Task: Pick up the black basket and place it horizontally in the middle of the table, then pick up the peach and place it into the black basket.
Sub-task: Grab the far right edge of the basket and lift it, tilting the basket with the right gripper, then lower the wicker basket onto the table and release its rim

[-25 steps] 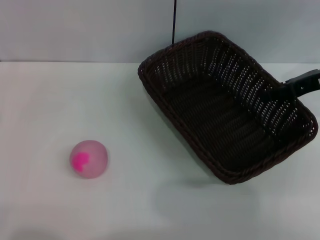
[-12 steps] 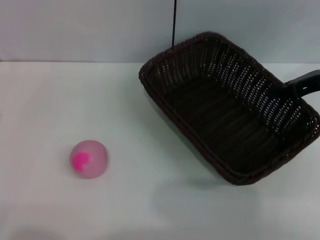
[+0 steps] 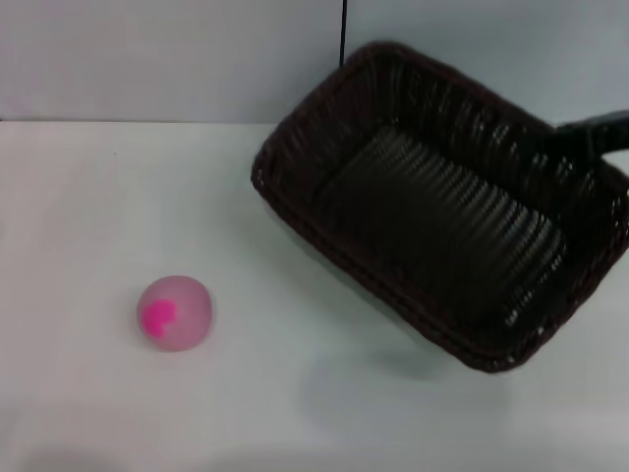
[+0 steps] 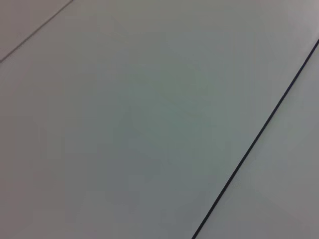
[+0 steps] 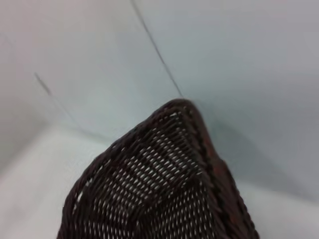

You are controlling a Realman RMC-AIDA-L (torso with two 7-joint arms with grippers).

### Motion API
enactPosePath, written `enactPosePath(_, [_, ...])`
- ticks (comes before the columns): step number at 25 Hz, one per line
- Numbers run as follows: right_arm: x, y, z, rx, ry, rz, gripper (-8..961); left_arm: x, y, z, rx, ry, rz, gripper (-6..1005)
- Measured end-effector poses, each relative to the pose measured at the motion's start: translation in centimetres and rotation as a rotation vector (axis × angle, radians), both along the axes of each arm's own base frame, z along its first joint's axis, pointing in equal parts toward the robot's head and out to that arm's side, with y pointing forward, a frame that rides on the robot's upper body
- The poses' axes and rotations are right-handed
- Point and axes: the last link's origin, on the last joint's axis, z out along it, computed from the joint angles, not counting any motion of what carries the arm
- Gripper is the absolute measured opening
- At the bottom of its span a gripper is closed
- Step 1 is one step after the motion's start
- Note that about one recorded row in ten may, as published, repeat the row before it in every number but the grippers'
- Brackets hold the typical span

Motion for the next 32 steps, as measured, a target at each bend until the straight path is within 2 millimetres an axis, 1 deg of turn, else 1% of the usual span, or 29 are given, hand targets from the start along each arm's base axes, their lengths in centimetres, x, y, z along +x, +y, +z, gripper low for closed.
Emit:
enactPosePath(4, [-0.5, -0.9, 1.8, 0.075, 0.153, 0.033, 186, -0.2, -0.3, 0.1, 0.0, -0.006, 0.006, 841])
enactPosePath(5, [-1.0, -1.5, 2.9, 0.096, 0.239, 0.069, 186, -0.2, -0.3, 0.1, 0.0, -0.006, 0.006, 840])
enactPosePath(6, [-1.0, -1.5, 2.9, 0.096, 0.239, 0.069, 187, -0.2, -0.3, 0.1, 0.0, -0.006, 0.006, 840])
enactPosePath(9, [-1.7, -2.5, 4.1, 0.101, 0.341, 0.132, 189, -0.2, -0.2, 0.1, 0.0, -0.005, 0.006, 837])
enactPosePath(12, [-2.5, -3.0, 4.9, 0.073, 0.366, 0.198, 191, -0.2, -0.2, 0.1, 0.0, -0.005, 0.005, 834])
enactPosePath(14, [-3.2, -3.1, 5.3, 0.03, 0.339, 0.247, 192, -0.1, 0.0, 0.1, -0.001, -0.005, 0.001, 833])
enactPosePath(15, [-3.7, -3.1, 5.2, -0.027, 0.294, 0.289, 193, -0.1, 0.1, 0.1, -0.002, -0.005, -0.001, 832])
enactPosePath(18, [-4.0, -3.0, 4.9, -0.08, 0.232, 0.324, 195, 0.0, 0.2, 0.1, -0.004, -0.005, -0.003, 829])
enactPosePath(20, [-4.5, -2.6, 4.1, -0.155, 0.13, 0.366, 196, 0.0, 0.2, 0.1, -0.004, -0.005, -0.003, 827])
enactPosePath(22, [-4.8, -2.5, 3.7, -0.183, 0.102, 0.379, 197, 0.0, 0.5, 0.0, -0.012, -0.006, -0.004, 826])
enactPosePath(29, [-6.8, -2.3, 0.4, -0.328, -0.004, 0.517, 202, 0.0, 0.5, -0.3, -0.023, -0.012, 0.001, 819])
enactPosePath(30, [-7.3, -2.4, -0.8, -0.37, -0.019, 0.555, 202, 0.0, 0.5, -0.3, -0.023, -0.012, 0.001, 818])
enactPosePath(31, [-7.3, -2.4, -0.8, -0.37, -0.019, 0.555, 203, 0.0, 0.5, -0.3, -0.023, -0.012, 0.001, 818])
enactPosePath(32, [-7.5, -2.4, -1.2, -0.385, -0.022, 0.569, 203, 0.0, 0.4, -0.4, -0.027, -0.019, 0.0, 817])
